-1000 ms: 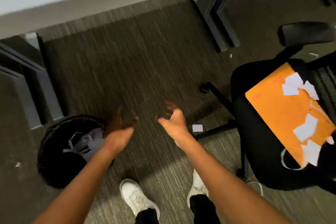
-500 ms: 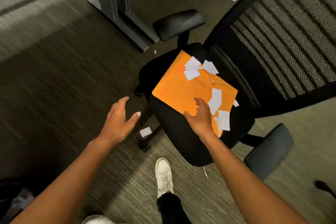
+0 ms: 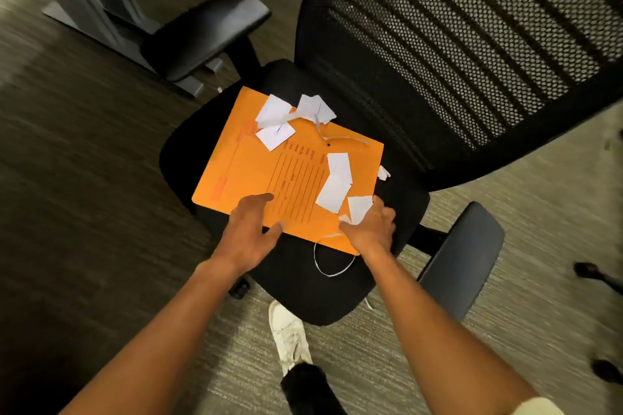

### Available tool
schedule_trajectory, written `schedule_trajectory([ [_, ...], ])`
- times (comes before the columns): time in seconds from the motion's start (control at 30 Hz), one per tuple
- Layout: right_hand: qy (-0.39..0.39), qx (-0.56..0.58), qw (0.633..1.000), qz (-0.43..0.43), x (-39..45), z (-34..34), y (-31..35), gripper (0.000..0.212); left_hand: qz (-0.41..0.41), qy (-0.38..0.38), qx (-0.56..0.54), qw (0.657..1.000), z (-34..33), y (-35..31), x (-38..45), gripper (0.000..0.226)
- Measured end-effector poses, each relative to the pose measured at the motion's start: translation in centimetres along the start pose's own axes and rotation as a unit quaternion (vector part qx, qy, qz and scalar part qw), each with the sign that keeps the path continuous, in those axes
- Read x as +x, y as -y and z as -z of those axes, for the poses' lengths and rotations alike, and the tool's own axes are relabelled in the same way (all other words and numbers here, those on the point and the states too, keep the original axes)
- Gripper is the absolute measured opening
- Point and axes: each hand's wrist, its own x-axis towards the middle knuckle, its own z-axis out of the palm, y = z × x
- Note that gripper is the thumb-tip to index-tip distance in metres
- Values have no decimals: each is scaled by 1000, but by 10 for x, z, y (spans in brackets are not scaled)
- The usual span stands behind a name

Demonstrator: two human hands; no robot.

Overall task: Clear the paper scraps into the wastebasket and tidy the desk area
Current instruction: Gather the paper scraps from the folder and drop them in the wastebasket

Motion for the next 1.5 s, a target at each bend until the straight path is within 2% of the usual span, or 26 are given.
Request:
schedule_trajectory([
  [0.23, 22, -38, 999, -1, 28, 6, -5, 74, -37, 50, 70, 996, -24, -34, 59, 62],
  [0.5, 51, 98, 993, -32, 41, 12, -6, 50, -111, 75, 192, 972, -59, -85, 110, 73],
  [0.67, 12, 146, 989, -22, 58, 24, -14, 10, -159, 80, 300, 937, -78, -98, 133, 85],
  [0.8, -54, 152, 987, -8, 91, 36, -15, 8, -174, 83, 359, 913, -85, -94, 144, 84],
  [0.87, -73, 130, 989, 14, 110, 39, -15, 18, -181, 76, 358, 913, -84, -93, 145, 79],
  [0.97, -70, 95, 991, 57, 128, 47, -10, 19, -202, 65, 337, 917, -83, -88, 143, 76],
  [1.1, -7, 20, 992, 123, 140, 50, -1, 29, -207, 66, 289, 932, -81, -77, 144, 74],
  [1.17, 7, -10, 990, 142, 144, 49, 3, 26, -209, 69, 262, 940, -81, -73, 144, 76],
  [1.27, 2, -24, 990, 141, 146, 40, 6, 17, -202, 65, 243, 947, -80, -67, 143, 74],
  [1.5, -13, 31, 995, 98, 139, 37, 0, 14, -146, 68, 206, 965, -82, -69, 142, 58],
])
